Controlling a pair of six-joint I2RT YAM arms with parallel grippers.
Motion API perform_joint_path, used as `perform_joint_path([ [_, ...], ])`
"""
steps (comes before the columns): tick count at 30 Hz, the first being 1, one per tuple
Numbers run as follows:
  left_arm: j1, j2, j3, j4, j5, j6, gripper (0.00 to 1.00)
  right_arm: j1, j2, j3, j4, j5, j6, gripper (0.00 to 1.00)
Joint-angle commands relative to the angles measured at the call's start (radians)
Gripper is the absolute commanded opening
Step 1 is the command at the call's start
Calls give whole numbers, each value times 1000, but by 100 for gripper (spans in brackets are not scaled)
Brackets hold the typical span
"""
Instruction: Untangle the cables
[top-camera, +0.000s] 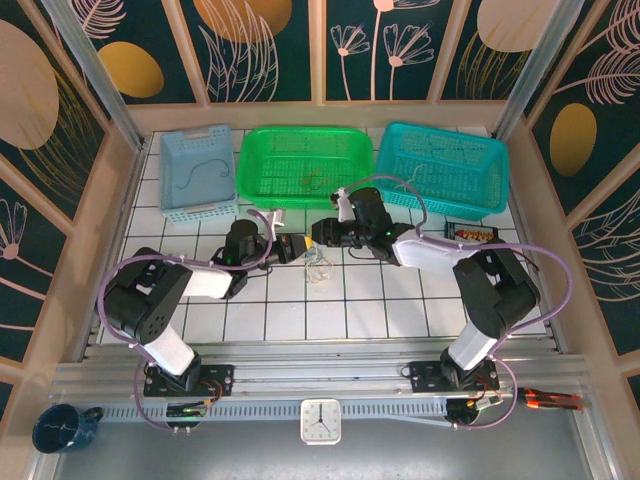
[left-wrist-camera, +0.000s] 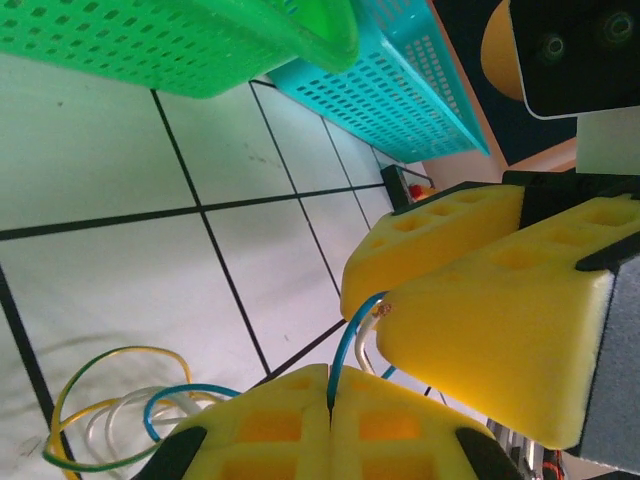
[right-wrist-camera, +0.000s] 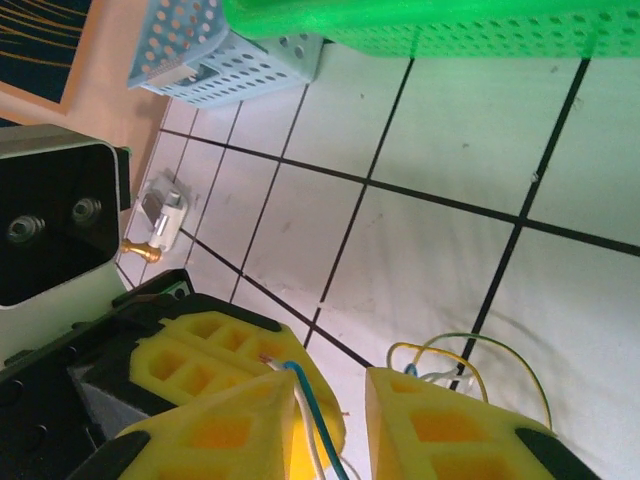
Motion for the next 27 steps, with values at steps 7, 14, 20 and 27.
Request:
perform_joint_path([
  [7, -3, -26, -32, 25, -9, 49, 0, -20, -43, -34, -7, 49, -24, 37],
  [14, -3, -32, -31, 13, -10, 62, 0, -22, -38, -25, -12, 20, -41, 39],
  [20, -4, -28, -26, 9, -10, 63, 0, -22, -84, -61, -27, 26, -42, 36],
  [27, -4, -22, -20, 5, -9, 62, 0, -16, -138, -107, -50, 17, -45, 31],
])
